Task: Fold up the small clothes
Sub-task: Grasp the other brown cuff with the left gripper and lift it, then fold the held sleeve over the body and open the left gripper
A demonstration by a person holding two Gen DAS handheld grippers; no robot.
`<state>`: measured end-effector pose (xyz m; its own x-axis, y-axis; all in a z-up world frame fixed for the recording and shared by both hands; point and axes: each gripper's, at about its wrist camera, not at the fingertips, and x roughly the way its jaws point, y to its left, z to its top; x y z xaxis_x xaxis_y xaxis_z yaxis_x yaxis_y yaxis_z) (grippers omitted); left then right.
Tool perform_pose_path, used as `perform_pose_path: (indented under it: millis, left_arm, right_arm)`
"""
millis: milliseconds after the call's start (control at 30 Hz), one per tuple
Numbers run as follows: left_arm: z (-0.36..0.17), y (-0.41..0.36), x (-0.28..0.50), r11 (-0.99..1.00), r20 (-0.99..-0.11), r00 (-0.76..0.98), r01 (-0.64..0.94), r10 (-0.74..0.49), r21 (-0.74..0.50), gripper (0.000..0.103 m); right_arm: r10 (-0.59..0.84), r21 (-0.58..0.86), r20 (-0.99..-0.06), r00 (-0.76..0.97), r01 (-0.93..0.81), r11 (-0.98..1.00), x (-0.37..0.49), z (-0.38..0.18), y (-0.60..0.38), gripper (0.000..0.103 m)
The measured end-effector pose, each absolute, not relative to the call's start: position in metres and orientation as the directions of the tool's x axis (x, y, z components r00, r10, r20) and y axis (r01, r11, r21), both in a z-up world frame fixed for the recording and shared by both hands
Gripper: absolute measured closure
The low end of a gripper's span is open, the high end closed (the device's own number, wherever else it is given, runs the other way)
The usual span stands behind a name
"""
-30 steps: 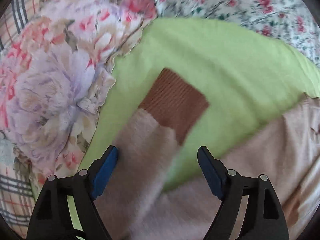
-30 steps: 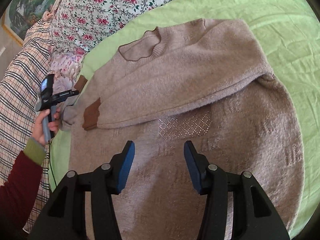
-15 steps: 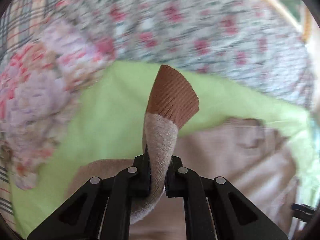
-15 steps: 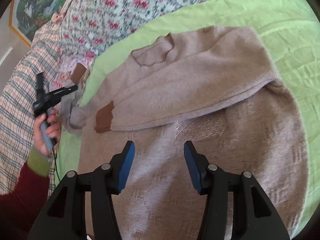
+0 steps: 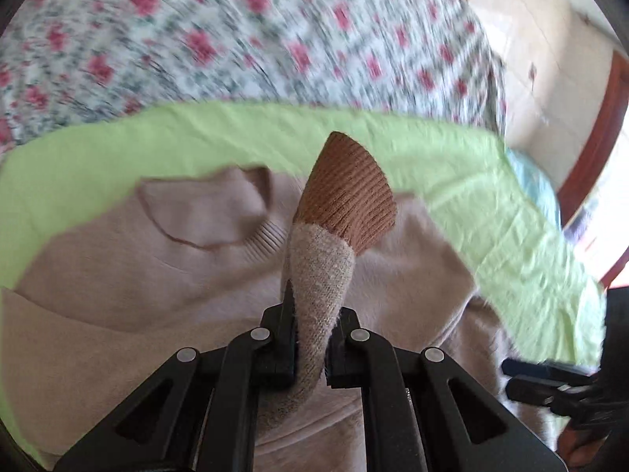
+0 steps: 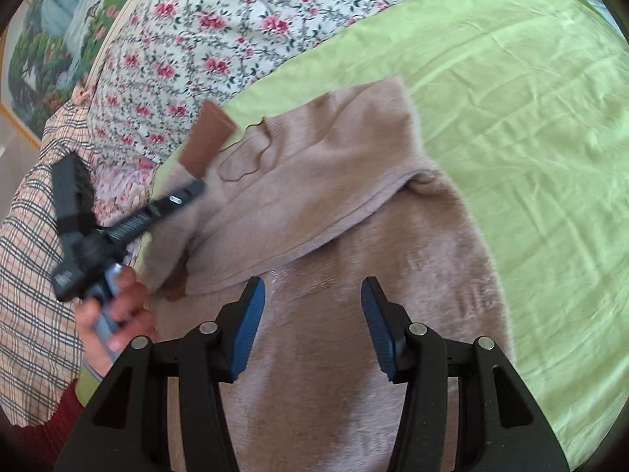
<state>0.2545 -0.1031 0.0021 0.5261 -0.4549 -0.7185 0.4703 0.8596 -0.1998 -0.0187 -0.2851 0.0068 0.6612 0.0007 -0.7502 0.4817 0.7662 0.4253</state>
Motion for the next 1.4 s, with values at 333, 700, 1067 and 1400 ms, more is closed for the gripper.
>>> perform_pose_path:
  millis: [333,700,1067,1400]
  left_arm:
    - [-0.021,-0.077,0.209,0.867,-0.769,0.478,0.46,-0.425,-0.192,0.04]
    - [-0.027,0.09,0.167,0.994,-0.791,0.604,0.104,-0.097,-0.043,0.037]
    - [-0.045,0.122,0.213,0.996,-0.814,0.577,-0.093,0.069,0.019,0.039]
    - [-0.044,0.137,0.198,0.972,-0.791,0.605,-0.227,0.09,-0.063,0.041]
  right_arm:
    - [0.017,0.416,-0.73,0.683,0.425,0.804,0.014,0.013,-0.296,0.05]
    - [0.093,0.376,-0.753,0.652,0.31,0.873,0.064,-0.009,-0.309,0.038]
    - [0.128,0.466,-0.6,0.79,0.215,0.858,0.07,0.043,-0.317,0.097]
    - [0.048,0.361,-0.776,0.628,0.38,0.852,0.076,-0.004,-0.337,0.097]
